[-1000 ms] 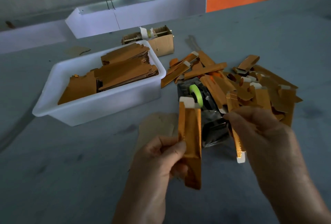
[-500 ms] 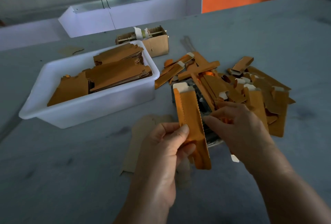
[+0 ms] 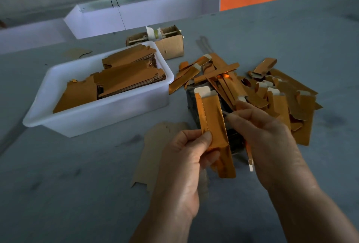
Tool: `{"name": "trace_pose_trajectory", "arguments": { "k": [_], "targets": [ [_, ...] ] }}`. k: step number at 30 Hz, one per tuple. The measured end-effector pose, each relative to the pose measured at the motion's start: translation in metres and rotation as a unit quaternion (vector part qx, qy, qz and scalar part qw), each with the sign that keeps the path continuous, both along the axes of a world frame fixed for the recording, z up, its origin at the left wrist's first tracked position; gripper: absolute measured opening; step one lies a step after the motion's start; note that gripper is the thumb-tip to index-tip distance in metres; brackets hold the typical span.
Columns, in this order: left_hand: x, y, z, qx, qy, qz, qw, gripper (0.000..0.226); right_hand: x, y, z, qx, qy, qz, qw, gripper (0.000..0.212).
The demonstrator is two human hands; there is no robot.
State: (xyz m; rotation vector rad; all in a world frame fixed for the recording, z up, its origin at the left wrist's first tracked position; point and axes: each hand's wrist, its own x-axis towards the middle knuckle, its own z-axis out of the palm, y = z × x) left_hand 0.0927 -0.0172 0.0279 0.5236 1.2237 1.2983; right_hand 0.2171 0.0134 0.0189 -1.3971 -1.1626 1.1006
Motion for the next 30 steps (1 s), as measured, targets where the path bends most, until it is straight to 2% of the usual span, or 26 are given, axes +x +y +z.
{"name": "trace_pose_trajectory", "arguments": {
  "k": [6,10,12,14,18,26,28,30],
  "targets": [
    [-0.004,0.001,-0.001,-0.012,-0.017,-0.004,1.0,0.005,0.005,-0.013,-0.004,0.019,-0.164,-0.01,0.986,0.01],
    [-0.006,-0.001,-0.001,-0.007,-0.026,-0.005,1.0,0.002,0.002,-0.018,-0.003,0.041,-0.205,-0.025,0.978,0.012],
    [-0.006,-0.003,0.001,0.011,-0.02,-0.013,1.0,0.01,0.0,-0.019,-0.004,0.049,-0.228,-0.034,0.972,0.013],
    [-0.005,-0.003,0.002,0.03,-0.01,-0.03,0.999,0.013,-0.001,-0.02,-0.005,0.057,-0.239,-0.038,0.969,0.013],
    [-0.001,0.001,0.004,0.043,0.045,-0.062,0.996,0.003,-0.005,-0.023,-0.009,0.073,-0.249,-0.046,0.965,0.018],
    [0.0,0.006,0.008,0.032,0.131,-0.092,0.987,0.003,-0.005,-0.025,-0.016,0.073,-0.2,-0.041,0.976,0.018],
    [0.001,0.006,0.009,0.036,0.146,-0.092,0.984,0.002,-0.004,-0.025,-0.016,0.076,-0.218,-0.038,0.972,0.014],
    [0.002,0.007,0.008,0.039,0.164,-0.092,0.981,0.003,-0.003,-0.023,-0.015,0.095,-0.289,-0.043,0.952,0.007]
  ]
}}
